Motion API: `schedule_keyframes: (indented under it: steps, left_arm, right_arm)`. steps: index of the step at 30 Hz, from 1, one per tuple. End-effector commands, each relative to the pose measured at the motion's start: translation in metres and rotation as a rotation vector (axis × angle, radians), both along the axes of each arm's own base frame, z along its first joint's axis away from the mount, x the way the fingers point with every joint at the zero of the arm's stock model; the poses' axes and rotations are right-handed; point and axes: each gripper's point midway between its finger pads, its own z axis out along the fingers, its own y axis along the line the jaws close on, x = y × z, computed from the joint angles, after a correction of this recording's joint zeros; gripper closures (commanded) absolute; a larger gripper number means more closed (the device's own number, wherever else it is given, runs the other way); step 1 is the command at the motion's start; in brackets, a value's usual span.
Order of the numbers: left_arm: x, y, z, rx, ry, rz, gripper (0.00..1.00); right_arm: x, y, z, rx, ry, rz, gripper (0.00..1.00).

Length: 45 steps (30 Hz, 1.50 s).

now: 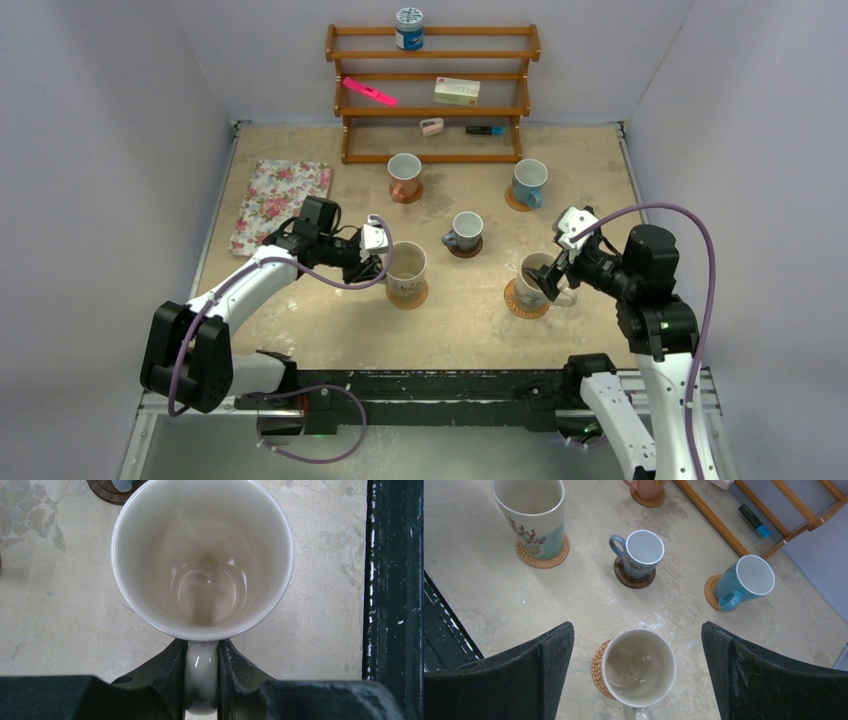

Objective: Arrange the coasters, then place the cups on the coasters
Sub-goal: Place the cup on the coaster.

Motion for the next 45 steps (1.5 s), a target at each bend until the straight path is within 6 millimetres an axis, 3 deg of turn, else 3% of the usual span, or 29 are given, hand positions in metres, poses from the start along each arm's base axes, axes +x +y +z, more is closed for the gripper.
schedule_keyframes:
  steps: [1,17,31,37,45]
  left_arm:
    - [0.003,-0.018,0.030,-0.111,-0.080,-0.077,0.95]
    - [0.002,-0.017,0.030,-0.098,-0.081,-0.085,0.78]
    - [0.002,-0.013,0.033,-0.082,-0.112,-0.074,0.45]
    - [0.003,-0.010,0.037,-0.067,-0.137,-0.059,0.18]
    - [0.004,-0.003,0.054,-0.052,-0.203,-0.036,0.10]
  right_arm:
    - [-0.004,0.004,0.004,0.006,-0.019,0.029,0.01]
    - [-0.006,0.004,0.005,0.006,-0.024,0.030,0.01]
    - [-0.007,0.004,0.006,0.006,-0.026,0.032,0.01]
    - [-0.007,0.004,0.006,0.005,-0.025,0.032,0.01]
    - [-0.008,0.004,0.006,0.004,-0.027,0.035,0.01]
